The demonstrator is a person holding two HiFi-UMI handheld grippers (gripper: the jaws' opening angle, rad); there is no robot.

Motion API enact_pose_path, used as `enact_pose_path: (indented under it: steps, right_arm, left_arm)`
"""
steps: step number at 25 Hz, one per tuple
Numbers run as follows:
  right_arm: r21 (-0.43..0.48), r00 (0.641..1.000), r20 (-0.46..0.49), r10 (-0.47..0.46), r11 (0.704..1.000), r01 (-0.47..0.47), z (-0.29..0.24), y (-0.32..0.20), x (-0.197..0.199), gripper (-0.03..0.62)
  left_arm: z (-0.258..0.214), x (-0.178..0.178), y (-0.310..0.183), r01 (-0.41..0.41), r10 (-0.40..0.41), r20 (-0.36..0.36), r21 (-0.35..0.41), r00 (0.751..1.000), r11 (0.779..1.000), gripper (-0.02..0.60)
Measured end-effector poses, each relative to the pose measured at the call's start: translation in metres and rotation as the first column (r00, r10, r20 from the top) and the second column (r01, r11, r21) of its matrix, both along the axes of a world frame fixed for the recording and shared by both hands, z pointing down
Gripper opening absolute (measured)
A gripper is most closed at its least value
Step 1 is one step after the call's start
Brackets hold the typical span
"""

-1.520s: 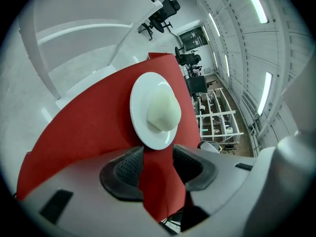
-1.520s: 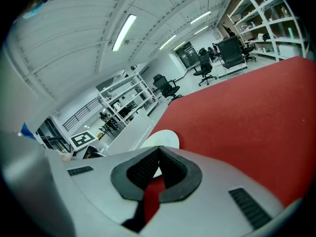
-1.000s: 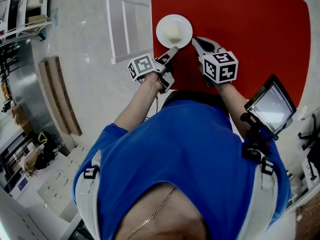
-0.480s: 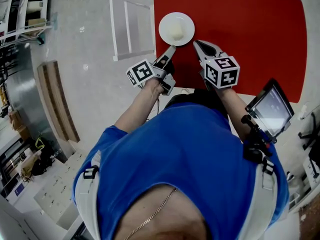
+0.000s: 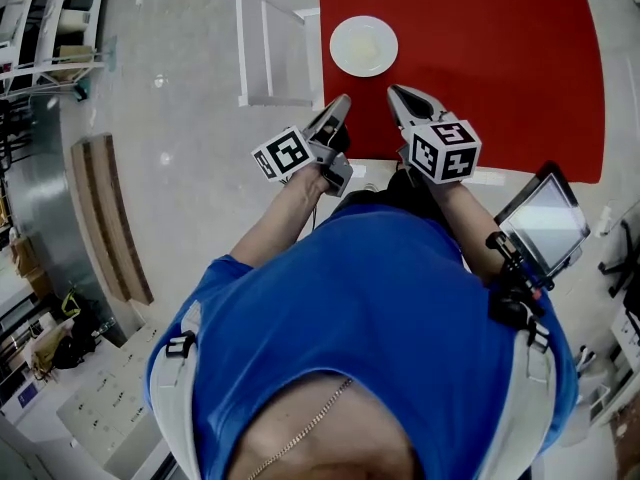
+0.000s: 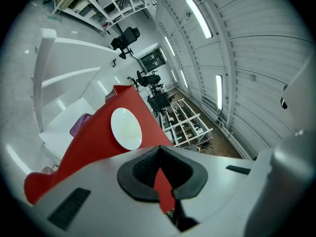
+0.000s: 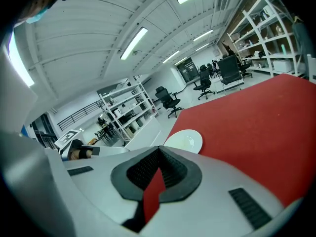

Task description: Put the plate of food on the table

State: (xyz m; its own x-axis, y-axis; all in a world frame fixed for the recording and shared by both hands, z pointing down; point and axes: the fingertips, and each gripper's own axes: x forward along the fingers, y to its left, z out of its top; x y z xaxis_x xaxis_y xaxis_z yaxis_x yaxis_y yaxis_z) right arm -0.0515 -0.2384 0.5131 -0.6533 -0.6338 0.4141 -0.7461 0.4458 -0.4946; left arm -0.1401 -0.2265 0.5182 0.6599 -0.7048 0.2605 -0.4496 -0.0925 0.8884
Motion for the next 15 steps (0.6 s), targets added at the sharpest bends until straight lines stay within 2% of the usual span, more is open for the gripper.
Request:
enact_pose_path:
  steps: [15]
  right_arm:
    - [0.072, 1.0, 0.008, 0.028, 0.997, -0.028, -0.01, -0.022, 0.001, 0.002]
  left_arm:
    - [-0.015, -0.002, -0.028, 0.005, -0.003, -0.009, 0.125, 1.0, 0.992, 0.006]
